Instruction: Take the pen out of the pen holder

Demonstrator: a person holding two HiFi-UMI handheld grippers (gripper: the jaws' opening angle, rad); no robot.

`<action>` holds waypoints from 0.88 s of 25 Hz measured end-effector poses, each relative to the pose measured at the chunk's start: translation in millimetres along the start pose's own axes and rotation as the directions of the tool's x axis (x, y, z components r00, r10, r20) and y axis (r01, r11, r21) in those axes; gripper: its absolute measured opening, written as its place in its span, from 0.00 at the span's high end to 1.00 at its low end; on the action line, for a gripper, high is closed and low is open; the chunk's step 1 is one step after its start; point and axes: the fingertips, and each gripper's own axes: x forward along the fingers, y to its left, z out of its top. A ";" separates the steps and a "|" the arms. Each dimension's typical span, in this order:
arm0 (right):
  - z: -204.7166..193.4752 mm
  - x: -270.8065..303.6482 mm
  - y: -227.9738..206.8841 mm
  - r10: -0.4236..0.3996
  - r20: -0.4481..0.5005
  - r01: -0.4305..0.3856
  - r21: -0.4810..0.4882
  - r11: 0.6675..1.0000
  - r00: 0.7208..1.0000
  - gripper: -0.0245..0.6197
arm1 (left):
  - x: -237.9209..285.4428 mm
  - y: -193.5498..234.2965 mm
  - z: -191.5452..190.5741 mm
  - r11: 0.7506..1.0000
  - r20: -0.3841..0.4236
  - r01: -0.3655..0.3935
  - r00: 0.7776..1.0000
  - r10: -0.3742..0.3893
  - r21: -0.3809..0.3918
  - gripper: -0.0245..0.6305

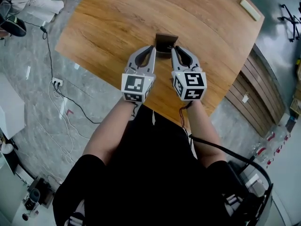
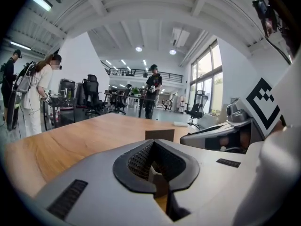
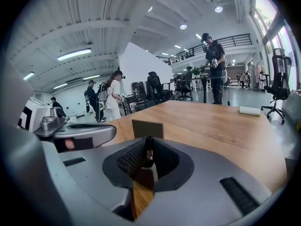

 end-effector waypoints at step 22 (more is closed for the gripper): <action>-2.3 -11.7 5.9 0.026 0.019 -0.026 0.005 1.000 0.999 0.90 | -1.4 -2.8 13.7 1.000 0.021 -0.010 1.000 0.009 0.013 0.96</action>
